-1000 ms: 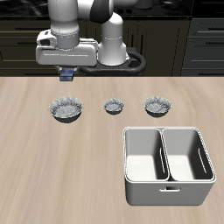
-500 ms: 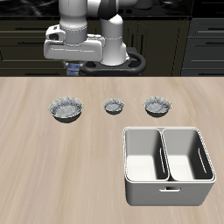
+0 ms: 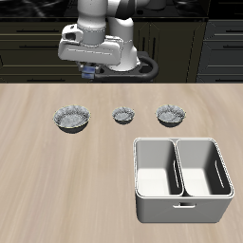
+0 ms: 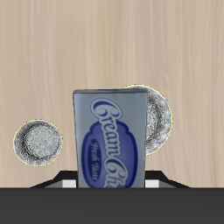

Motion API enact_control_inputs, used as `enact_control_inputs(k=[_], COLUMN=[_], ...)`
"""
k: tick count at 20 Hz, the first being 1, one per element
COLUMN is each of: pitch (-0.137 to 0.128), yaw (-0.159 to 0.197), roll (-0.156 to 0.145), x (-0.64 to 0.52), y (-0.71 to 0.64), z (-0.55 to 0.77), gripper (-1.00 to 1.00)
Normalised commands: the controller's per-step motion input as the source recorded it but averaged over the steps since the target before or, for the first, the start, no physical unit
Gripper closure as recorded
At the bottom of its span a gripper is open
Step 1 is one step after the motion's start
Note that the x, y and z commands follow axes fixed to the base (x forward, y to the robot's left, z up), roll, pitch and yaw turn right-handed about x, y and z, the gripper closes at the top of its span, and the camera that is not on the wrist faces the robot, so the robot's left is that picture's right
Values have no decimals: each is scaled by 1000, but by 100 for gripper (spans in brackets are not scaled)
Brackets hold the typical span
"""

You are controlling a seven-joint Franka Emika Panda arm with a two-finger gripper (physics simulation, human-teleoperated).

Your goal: Place the cream cheese in the smallest bowl

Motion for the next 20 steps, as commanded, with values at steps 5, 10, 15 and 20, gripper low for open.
enact_control_inputs(k=[5,10,15,20], pitch=[-25,-12,-13,-4], yaw=[5,14,-33,-14], roll=[-23,72,38,32], x=[-156,-171,-40,26], y=[362,413,340,326], z=[36,-28,34,18], gripper=[100,100,100,100])
